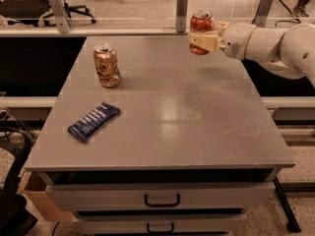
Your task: Pick coke can
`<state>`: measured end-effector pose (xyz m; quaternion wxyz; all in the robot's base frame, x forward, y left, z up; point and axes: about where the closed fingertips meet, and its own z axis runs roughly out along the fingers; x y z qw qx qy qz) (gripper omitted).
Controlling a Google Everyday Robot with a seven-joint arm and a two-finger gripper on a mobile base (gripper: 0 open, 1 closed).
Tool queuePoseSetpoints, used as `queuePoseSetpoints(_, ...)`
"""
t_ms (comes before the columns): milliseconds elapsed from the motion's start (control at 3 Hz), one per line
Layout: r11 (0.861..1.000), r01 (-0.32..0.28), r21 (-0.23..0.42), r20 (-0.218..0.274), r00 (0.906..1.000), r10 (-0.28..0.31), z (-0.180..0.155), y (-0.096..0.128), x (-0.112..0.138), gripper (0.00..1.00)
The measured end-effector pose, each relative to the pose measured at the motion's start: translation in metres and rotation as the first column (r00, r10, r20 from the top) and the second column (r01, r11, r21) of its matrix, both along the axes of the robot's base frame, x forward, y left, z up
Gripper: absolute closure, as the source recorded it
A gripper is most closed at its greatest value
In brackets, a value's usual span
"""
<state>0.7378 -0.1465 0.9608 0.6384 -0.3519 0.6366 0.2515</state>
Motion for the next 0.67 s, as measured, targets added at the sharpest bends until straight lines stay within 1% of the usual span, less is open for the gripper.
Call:
queuePoseSetpoints(333, 1.0, -0.017, -0.024, 0.027, 0.9995, 0.018, 0.045, -0.007, -0.011, 1.0)
queuePoseSetpoints(667, 1.0, -0.02, -0.023, 0.06, 0.998, 0.021, 0.078, -0.017, -0.025, 1.0)
